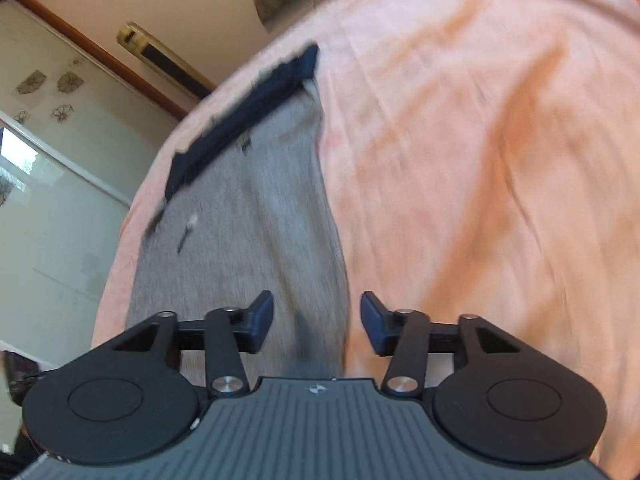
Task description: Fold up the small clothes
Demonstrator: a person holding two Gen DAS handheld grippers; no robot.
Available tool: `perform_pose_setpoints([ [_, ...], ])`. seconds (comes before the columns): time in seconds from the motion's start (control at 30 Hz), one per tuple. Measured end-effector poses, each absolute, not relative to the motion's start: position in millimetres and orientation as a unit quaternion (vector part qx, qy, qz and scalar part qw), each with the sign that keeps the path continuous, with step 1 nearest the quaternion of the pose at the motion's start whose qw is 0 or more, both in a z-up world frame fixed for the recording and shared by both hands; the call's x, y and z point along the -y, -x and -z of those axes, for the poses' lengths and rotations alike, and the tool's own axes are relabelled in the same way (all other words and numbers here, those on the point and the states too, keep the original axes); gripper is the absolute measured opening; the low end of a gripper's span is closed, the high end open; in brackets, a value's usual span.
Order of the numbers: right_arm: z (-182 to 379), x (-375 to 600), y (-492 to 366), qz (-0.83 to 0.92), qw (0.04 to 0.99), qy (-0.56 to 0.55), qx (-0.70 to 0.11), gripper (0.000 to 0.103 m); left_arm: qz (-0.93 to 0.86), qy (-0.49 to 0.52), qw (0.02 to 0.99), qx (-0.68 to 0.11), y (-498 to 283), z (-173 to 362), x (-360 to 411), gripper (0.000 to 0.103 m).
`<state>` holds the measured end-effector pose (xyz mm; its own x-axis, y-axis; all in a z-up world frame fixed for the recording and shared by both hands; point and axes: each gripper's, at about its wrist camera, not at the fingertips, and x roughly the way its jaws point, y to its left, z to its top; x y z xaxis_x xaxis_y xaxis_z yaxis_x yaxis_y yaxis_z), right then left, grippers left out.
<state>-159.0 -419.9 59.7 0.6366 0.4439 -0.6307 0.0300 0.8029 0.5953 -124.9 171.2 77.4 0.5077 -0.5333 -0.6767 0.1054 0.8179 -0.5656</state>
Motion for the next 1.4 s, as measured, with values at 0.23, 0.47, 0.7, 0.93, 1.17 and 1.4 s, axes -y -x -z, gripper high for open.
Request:
perform_pose_setpoints([
  [0.23, -64.2, 343.5, 18.2, -0.141, 0.891, -0.241, -0.359, 0.073, 0.15, 0.156, 0.915, -0.341, 35.8, -94.5, -79.5, 0.092],
  [0.47, -24.2, 295.2, -52.1, -0.088, 0.92, -0.136, -0.358, 0.071, 0.076, 0.026, 0.92, -0.383, -24.4, -21.7, -11.4, 0.092],
  [0.7, -12.3, 291.9, -31.3, -0.074, 0.943, -0.027, -0.322, 0.072, 0.06, -0.041, 0.931, -0.357, 3.1, -11.4, -32.3, 0.096],
  [0.93, -11.2, 284.8, -29.1, -0.043, 0.939, 0.002, -0.34, 0.099, 0.065, -0.047, 0.925, -0.372, 23.5, -17.3, -50.0, 0.096],
  [1.17, -40.0, 263.7, 19.3, -0.075, 0.941, -0.044, -0.328, 0.099, 0.057, -0.07, 0.919, -0.384, 46.2, -40.4, -48.2, 0.096],
  [1.4, -11.5, 241.1, 18.0, -0.086, 0.934, 0.031, -0.346, 0.103, 0.114, -0.072, 0.91, -0.393, 24.7, -18.5, -9.2, 0.103],
])
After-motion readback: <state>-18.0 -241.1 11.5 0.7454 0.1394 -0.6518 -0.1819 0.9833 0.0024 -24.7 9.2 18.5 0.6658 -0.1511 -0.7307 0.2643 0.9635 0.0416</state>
